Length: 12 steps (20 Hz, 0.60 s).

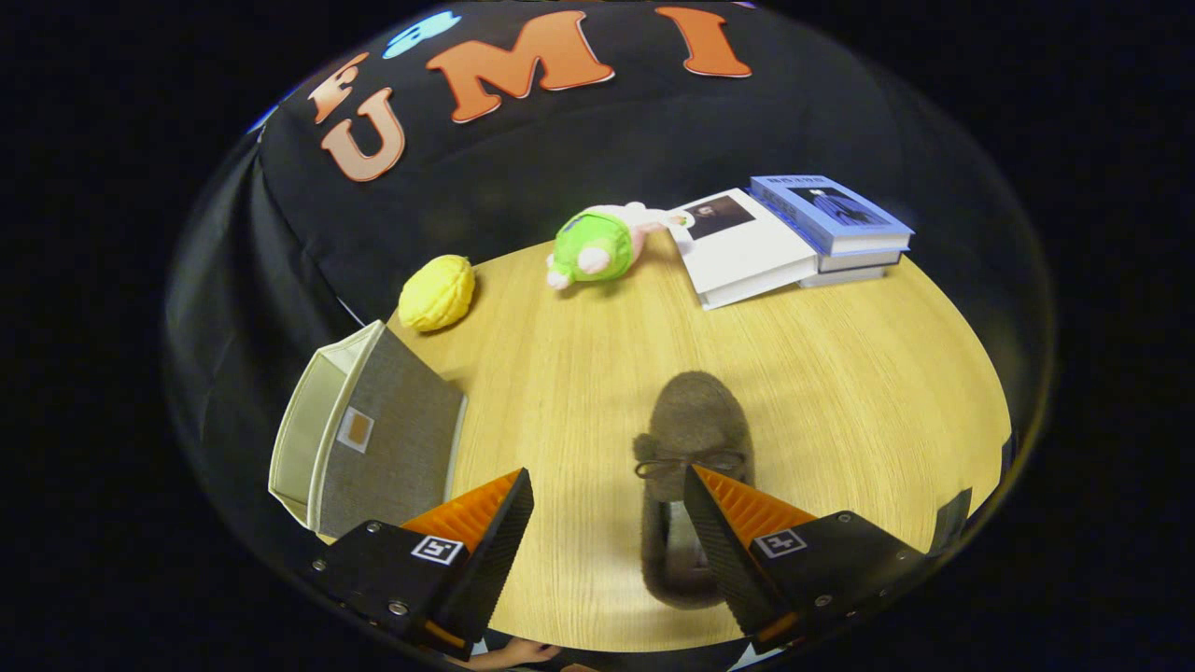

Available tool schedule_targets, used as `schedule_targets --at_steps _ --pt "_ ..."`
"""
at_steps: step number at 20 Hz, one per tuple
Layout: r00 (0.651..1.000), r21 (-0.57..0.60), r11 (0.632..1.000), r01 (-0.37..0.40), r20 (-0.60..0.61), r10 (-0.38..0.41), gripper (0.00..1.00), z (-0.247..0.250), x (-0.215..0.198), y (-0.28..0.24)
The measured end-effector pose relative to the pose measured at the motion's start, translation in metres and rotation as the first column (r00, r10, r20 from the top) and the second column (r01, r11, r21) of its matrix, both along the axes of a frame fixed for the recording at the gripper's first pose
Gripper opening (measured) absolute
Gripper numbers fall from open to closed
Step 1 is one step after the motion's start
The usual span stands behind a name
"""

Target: Open the storage box then place both shoes into the box .Put the left shoe in first, then the right shoe, with the right side of both shoes facing outward in a uniform manner.

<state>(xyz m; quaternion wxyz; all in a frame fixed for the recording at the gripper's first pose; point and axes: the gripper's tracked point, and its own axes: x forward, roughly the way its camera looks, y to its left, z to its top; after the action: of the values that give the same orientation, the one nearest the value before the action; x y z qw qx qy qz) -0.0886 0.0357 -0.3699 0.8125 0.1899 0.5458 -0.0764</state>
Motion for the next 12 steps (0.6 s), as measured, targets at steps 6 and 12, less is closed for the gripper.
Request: schedule_targets --at_steps 6,12 --pt "0.999 -0.045 0.999 0.011 -0.049 -0.013 0.96 -0.018 -0.027 -0.036" --pt "0.992 -0.033 0.999 0.015 -0.127 -0.019 0.86 -0.051 -0.047 -0.044"
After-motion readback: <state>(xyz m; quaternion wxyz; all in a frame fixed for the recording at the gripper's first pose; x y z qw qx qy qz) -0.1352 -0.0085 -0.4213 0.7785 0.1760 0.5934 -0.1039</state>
